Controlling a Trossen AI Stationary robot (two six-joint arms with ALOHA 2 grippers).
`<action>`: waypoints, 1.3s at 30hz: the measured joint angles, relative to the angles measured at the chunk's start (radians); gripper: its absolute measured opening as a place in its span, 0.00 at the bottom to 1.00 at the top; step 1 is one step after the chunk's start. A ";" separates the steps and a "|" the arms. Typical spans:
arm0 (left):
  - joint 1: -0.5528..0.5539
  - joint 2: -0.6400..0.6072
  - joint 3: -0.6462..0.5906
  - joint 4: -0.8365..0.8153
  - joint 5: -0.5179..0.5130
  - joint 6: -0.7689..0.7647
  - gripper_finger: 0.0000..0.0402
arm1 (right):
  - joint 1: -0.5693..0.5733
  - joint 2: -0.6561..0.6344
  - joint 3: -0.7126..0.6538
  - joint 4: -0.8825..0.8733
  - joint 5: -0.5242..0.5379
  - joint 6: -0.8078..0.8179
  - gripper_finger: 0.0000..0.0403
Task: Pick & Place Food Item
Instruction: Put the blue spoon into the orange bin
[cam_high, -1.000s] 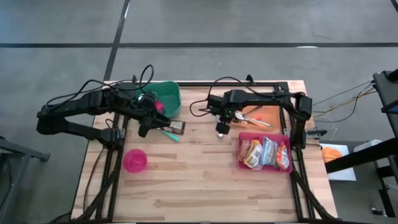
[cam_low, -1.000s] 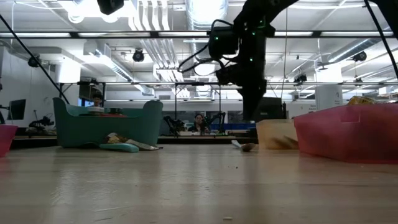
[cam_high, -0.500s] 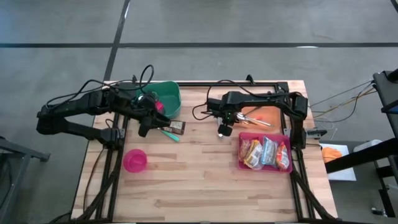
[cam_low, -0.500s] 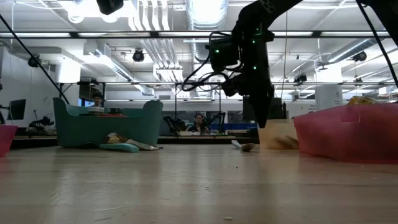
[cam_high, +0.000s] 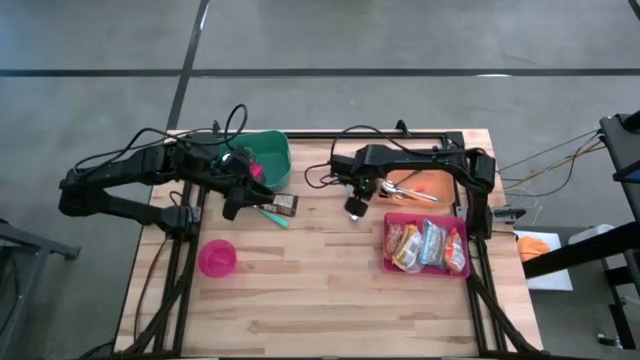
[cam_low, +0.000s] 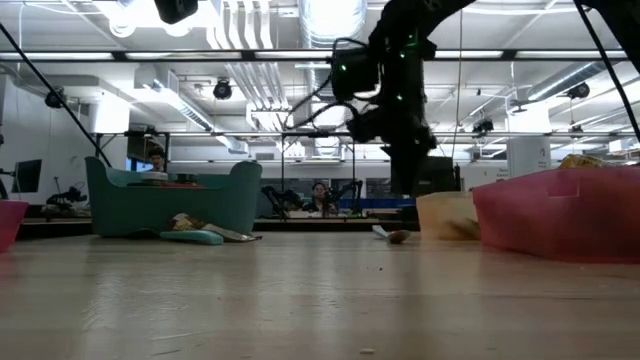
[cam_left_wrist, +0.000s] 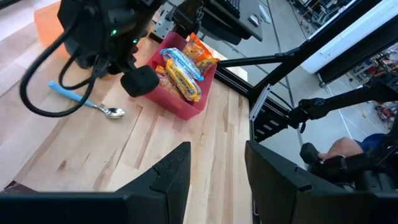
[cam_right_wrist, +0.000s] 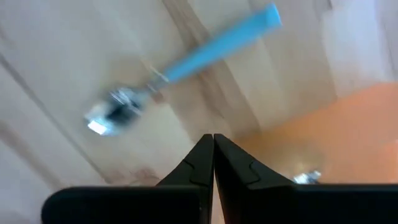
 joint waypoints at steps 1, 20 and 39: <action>0.000 0.000 0.000 0.000 0.000 0.000 0.38 | 0.000 0.000 0.014 0.008 -0.013 0.019 0.02; 0.000 0.000 0.000 -0.003 0.003 0.002 0.38 | -0.084 0.086 0.046 0.147 -0.203 0.265 0.37; 0.000 0.000 0.000 -0.046 0.002 0.005 0.38 | -0.066 0.197 0.044 0.164 -0.102 0.375 0.44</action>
